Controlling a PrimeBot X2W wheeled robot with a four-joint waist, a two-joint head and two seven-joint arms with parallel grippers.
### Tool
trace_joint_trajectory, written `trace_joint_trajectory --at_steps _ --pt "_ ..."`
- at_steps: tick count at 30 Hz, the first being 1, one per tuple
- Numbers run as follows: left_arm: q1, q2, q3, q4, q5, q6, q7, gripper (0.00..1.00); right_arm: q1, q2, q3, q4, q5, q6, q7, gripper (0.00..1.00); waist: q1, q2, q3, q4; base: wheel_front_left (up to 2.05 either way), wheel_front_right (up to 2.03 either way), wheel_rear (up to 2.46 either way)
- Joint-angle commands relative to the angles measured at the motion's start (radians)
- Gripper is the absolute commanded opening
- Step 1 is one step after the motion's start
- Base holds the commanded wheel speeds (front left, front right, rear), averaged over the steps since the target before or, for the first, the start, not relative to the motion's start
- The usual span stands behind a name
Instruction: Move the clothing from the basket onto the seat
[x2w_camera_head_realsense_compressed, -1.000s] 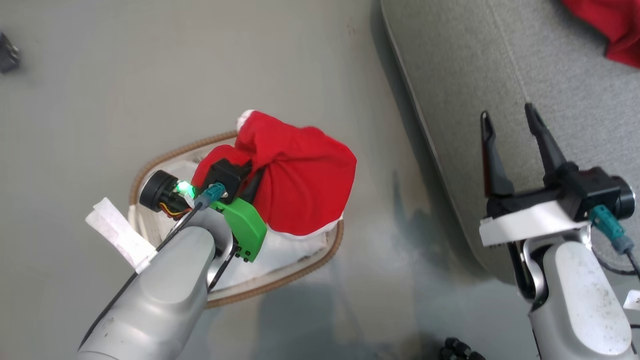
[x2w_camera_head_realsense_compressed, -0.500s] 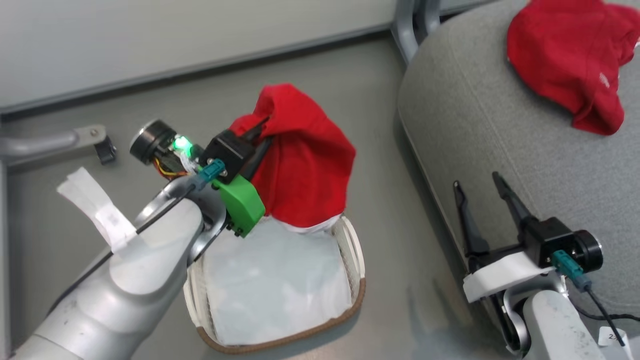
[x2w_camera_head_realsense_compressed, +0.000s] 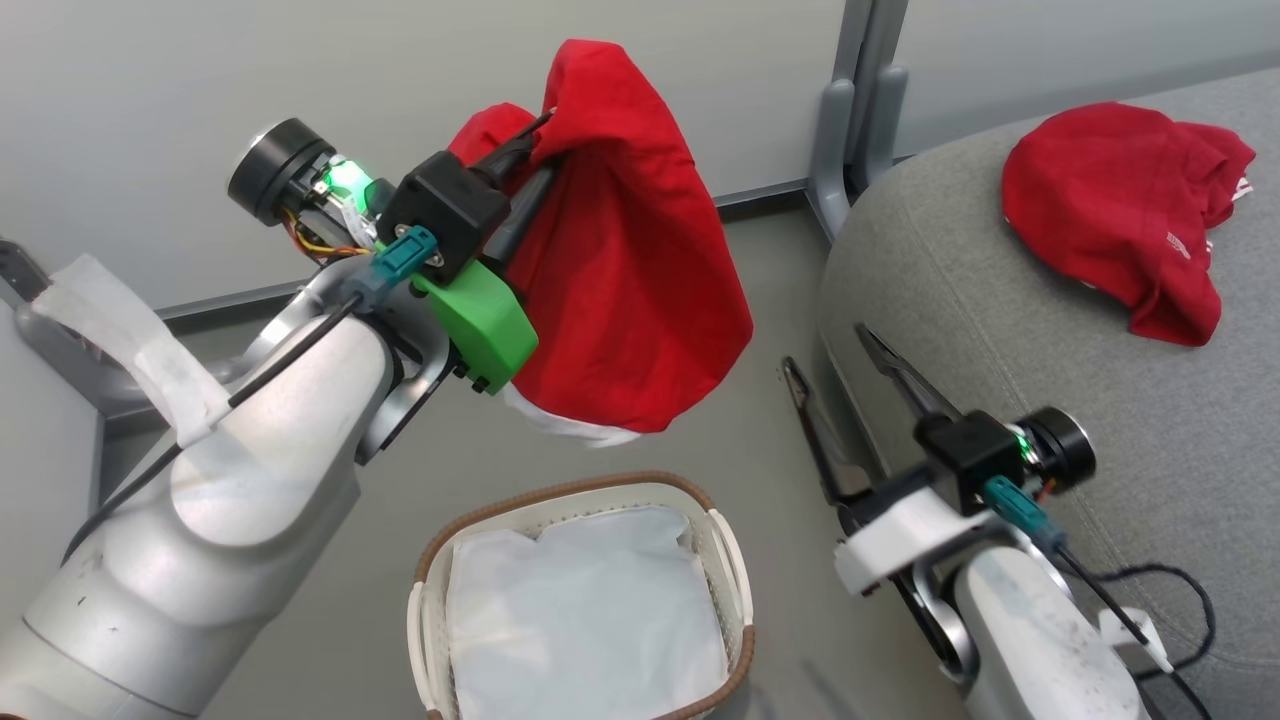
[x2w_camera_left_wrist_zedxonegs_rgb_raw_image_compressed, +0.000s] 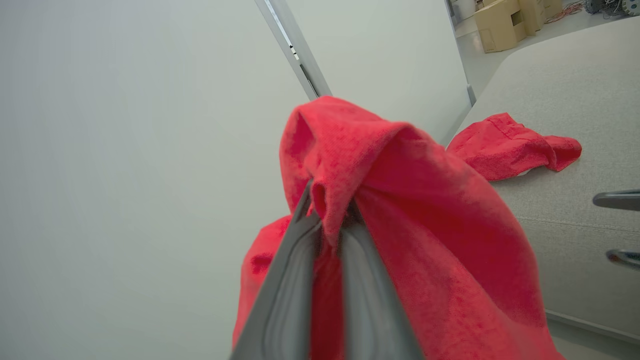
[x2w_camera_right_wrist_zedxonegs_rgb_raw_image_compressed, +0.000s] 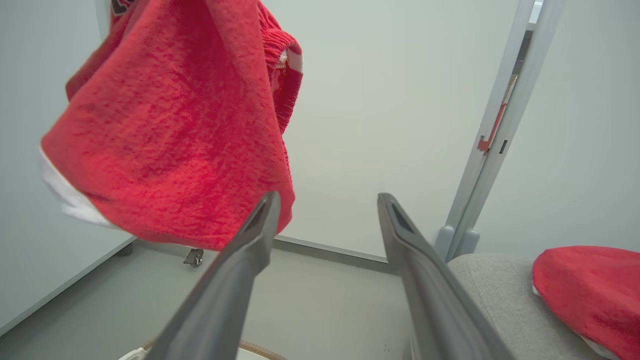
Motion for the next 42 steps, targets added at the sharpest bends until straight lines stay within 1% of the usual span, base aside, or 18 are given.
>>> trace_joint_trajectory --at_steps 1,3,7,10,13,14,15,16,17,18,23,28,29,30,31,32,39,42 --pt "-0.016 0.005 0.002 -0.012 -0.008 0.008 0.002 0.00 -0.029 -0.003 0.019 0.011 -0.010 -0.001 -0.002 1.00 0.0001 0.0000 -0.007 0.004 0.00 0.00 0.00" --pt "-0.017 0.005 -0.002 -0.025 -0.010 0.008 0.006 0.00 -0.062 -0.003 0.052 0.031 -0.017 -0.001 -0.002 1.00 0.0001 0.0000 -0.008 0.006 0.00 0.00 0.00" --pt "-0.014 0.001 -0.012 -0.055 -0.012 0.008 0.007 0.00 -0.143 -0.004 0.131 0.109 -0.020 -0.001 -0.002 1.00 0.0001 0.0000 -0.012 0.016 0.00 0.00 0.00" --pt "-0.005 -0.004 -0.020 -0.073 -0.014 0.006 0.006 0.00 -0.189 -0.017 0.207 0.167 0.020 -0.001 -0.002 1.00 0.0001 0.0000 -0.015 0.023 0.00 0.00 0.00" --pt "0.009 -0.010 -0.030 -0.087 -0.014 0.008 0.008 0.00 -0.245 -0.041 0.308 0.236 0.085 -0.001 -0.002 1.00 0.0001 0.0000 -0.019 0.031 0.00 0.00 0.00" --pt "0.013 -0.012 -0.033 -0.091 -0.015 0.009 0.008 0.00 -0.259 -0.045 0.331 0.254 0.108 -0.001 -0.002 0.62 0.0001 0.0000 -0.020 0.033 0.00 0.00 0.00" --pt "0.018 -0.013 -0.037 -0.097 -0.017 0.011 0.009 0.00 -0.277 -0.048 0.362 0.276 0.136 -0.001 -0.002 0.39 0.0001 0.0000 -0.021 0.035 0.00 0.00 0.00" --pt "0.021 -0.014 -0.039 -0.100 -0.018 0.010 0.010 0.00 -0.292 -0.051 0.382 0.288 0.153 -0.001 -0.002 0.28 0.0001 0.0000 -0.021 0.036 0.00 0.00 0.00" --pt "0.024 -0.015 -0.040 -0.104 -0.022 0.010 0.011 0.00 -0.310 -0.054 0.399 0.302 0.175 -0.001 -0.002 0.07 0.0001 0.0000 -0.021 0.038 0.00 0.00 0.00" --pt "0.028 -0.015 -0.040 -0.106 -0.025 0.013 0.012 0.00 -0.321 -0.055 0.413 0.307 0.190 -0.001 -0.002 0.00 0.0001 0.0000 -0.020 0.039 0.00 0.00 0.00" --pt "0.061 -0.003 -0.025 -0.111 -0.050 0.033 0.012 0.00 -0.364 -0.065 0.449 0.310 0.240 -0.001 -0.002 0.00 0.0001 0.0000 -0.014 0.045 0.00 0.00 0.00" --pt "0.117 0.014 -0.007 -0.104 -0.086 0.058 -0.004 0.00 -0.372 -0.081 0.433 0.280 0.247 -0.001 -0.002 0.00 0.0001 0.0000 -0.009 0.045 0.00 0.00 0.00" --pt "0.135 0.016 -0.001 -0.100 -0.095 0.065 -0.013 0.27 -0.369 -0.084 0.423 0.271 0.242 -0.001 -0.002 0.00 0.0001 0.0000 -0.009 0.045 0.00 0.00 0.00" --pt "0.152 0.017 0.003 -0.098 -0.103 0.072 -0.017 0.42 -0.366 -0.085 0.414 0.263 0.238 -0.001 -0.002 0.00 0.0001 0.0000 -0.009 0.044 0.00 0.00 0.00" --pt "0.172 0.018 0.008 -0.094 -0.115 0.078 -0.023 0.96 -0.361 -0.085 0.401 0.254 0.232 -0.001 -0.002 0.00 0.0001 0.0000 -0.010 0.044 0.00 0.00 0.00" --pt "0.193 0.017 0.013 -0.090 -0.128 0.088 -0.031 1.00 -0.355 -0.087 0.387 0.244 0.227 -0.001 -0.002 0.00 0.0001 0.0000 -0.010 0.043 0.00 0.00 0.00" --pt "0.317 0.006 0.025 -0.057 -0.178 0.129 -0.081 1.00 -0.319 -0.091 0.308 0.193 0.184 -0.001 -0.002 0.00 0.0001 0.0000 -0.013 0.042 0.00 0.00 0.00" --pt "0.356 0.004 0.015 -0.040 -0.188 0.132 -0.092 1.00 -0.302 -0.095 0.279 0.181 0.168 -0.001 -0.002 0.00 0.0001 0.0000 -0.013 0.044 0.00 0.00 0.00"
